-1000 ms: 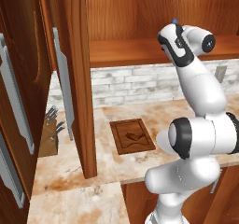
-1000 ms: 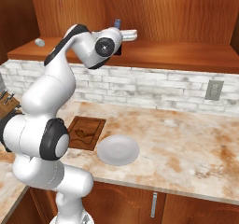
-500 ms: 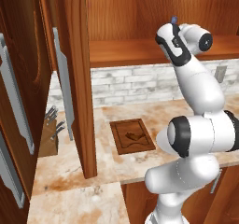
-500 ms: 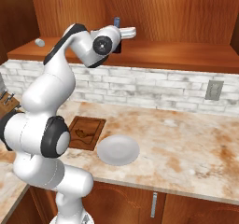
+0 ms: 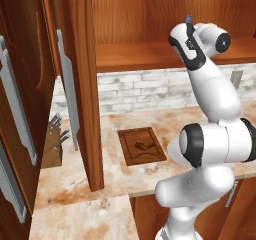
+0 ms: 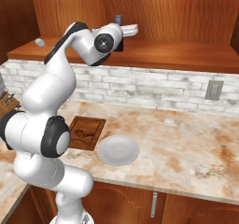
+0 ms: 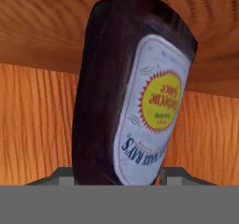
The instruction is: Pick the chicken drumstick from the plate and place it on the cutting board. Then pick the condiment bottle from the cabinet and place it next to the cutting board.
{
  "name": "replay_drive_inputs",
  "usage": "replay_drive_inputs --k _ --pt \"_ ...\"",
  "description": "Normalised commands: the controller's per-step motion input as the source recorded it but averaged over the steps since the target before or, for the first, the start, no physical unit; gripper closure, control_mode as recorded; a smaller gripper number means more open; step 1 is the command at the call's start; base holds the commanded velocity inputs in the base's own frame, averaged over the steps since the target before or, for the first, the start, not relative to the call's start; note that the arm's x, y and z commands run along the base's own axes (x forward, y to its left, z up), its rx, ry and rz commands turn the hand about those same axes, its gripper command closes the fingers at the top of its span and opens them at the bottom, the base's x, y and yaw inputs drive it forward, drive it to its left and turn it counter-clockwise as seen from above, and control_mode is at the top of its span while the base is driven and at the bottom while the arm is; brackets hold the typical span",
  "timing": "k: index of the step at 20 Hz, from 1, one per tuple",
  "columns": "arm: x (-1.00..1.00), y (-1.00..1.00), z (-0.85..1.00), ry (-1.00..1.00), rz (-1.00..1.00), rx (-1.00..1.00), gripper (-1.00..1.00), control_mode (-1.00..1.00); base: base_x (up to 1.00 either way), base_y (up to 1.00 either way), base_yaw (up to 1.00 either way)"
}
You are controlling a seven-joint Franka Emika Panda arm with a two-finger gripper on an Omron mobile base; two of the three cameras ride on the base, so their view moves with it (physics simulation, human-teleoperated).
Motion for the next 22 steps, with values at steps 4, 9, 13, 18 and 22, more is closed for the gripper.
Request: replay_drive_inputs --k 4,9,13,18,22 --pt "-0.24 0.03 0.27 0.04 0.0 0.01 1.0 -1.0 0.0 0.0 0.0" --pt "-0.24 0.07 0.22 0.04 0.0 0.01 1.0 -1.0 0.0 0.0 0.0" --pt "-0.23 0.1 0.19 0.03 0.0 0.0 1.0 -1.0 0.0 0.0 0.0" --pt "-0.25 0.11 0.16 0.03 0.0 0.01 1.0 -1.0 0.0 0.0 0.0" --pt "-0.26 0.12 0.16 0.02 0.0 0.01 1.0 -1.0 0.0 0.0 0.0"
